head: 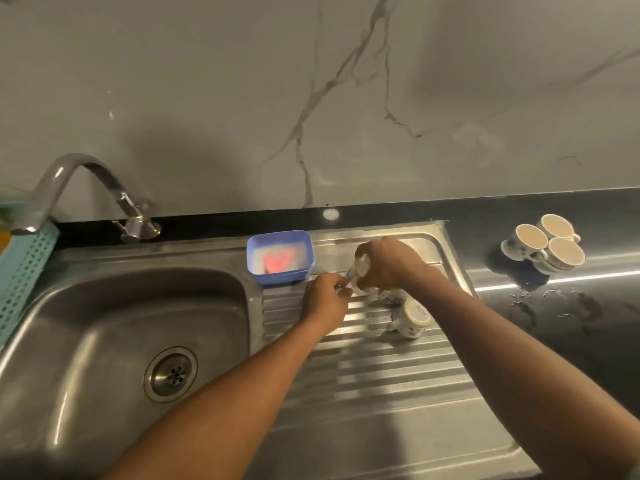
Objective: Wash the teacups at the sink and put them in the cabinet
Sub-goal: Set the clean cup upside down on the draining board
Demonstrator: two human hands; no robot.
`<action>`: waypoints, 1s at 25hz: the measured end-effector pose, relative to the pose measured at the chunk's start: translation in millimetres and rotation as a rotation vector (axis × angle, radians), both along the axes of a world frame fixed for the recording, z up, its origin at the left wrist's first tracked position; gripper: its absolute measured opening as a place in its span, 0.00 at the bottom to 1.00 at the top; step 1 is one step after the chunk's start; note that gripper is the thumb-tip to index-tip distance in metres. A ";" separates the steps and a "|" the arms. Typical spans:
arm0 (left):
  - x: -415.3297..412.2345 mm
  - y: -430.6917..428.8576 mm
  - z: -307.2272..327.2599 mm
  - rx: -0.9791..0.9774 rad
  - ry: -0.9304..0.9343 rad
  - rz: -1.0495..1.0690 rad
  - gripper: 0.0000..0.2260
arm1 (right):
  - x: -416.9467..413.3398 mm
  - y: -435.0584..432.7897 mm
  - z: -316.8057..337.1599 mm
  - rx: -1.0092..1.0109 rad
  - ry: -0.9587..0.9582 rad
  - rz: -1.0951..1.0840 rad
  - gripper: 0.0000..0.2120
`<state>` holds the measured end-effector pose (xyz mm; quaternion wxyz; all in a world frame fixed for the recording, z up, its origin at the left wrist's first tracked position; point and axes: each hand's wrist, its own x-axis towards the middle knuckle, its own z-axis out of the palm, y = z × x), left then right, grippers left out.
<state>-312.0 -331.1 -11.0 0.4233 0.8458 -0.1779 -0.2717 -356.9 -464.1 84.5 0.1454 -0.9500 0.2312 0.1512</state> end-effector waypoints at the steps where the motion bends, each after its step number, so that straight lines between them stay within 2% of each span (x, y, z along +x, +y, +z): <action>1: 0.8 -2.8 -5.7 0.001 -0.014 -0.012 0.05 | -0.2 -3.7 -4.6 -0.016 0.009 0.004 0.28; 8: -6.8 -9.0 -26.1 0.040 -0.043 -0.026 0.04 | -12.4 -13.4 -26.3 -0.032 0.018 0.032 0.31; 14: -5.5 -5.4 -26.3 0.044 -0.106 -0.104 0.06 | -42.3 -66.4 -24.1 0.308 -0.099 -0.130 0.35; 17: -7.3 -7.4 -28.8 0.062 -0.162 -0.090 0.06 | -57.4 -74.3 -34.7 0.278 0.005 -0.121 0.33; 20: -8.3 -9.9 -29.3 0.069 -0.149 -0.077 0.06 | -60.1 -73.7 -47.1 0.250 -0.068 -0.120 0.29; 25: -7.3 -9.2 -29.7 0.058 -0.153 -0.085 0.06 | -56.4 -74.9 -49.1 0.288 -0.108 -0.107 0.29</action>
